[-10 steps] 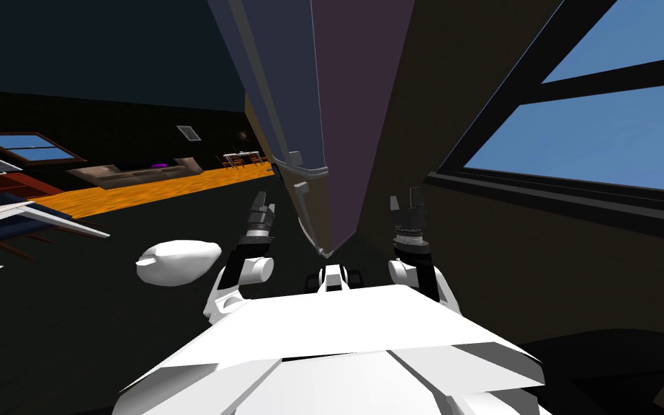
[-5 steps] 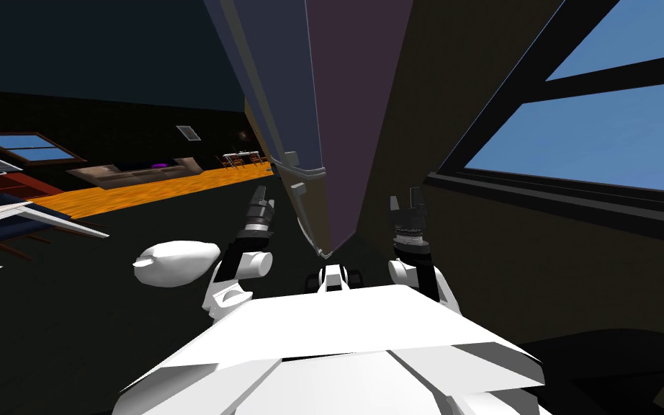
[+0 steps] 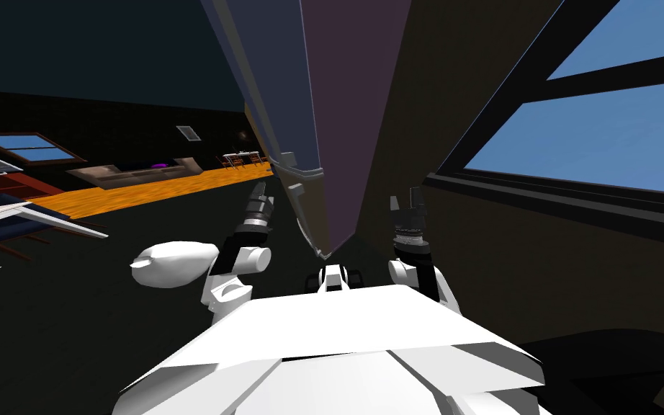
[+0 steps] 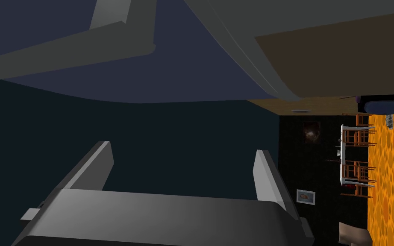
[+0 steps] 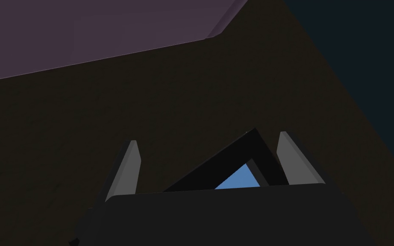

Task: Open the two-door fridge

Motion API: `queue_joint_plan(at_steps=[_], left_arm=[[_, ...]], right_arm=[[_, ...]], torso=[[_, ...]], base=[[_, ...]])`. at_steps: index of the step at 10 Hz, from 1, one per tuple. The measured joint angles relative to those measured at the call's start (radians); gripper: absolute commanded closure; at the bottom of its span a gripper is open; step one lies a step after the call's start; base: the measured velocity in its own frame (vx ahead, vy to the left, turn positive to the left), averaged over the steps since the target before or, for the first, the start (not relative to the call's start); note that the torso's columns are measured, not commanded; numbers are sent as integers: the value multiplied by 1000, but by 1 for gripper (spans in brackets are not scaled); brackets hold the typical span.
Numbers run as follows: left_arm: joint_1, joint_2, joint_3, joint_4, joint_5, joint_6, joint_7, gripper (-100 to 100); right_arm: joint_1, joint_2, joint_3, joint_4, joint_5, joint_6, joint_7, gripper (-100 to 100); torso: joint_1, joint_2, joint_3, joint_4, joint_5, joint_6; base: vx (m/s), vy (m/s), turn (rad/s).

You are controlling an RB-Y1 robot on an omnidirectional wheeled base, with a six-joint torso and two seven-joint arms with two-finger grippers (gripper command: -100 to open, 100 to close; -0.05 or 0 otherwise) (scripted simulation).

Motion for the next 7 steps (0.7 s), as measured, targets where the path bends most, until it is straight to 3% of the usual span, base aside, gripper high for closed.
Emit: queue_joint_plan(at_steps=[7], left_arm=[[-89, -6, 31, -38, 3, 161, -21, -100]], right_arm=[[0, 0, 0, 0, 0, 0, 0, 0]], torso=[[0, 0, 0, 0, 0, 0]], base=[[17, -25, 2]])
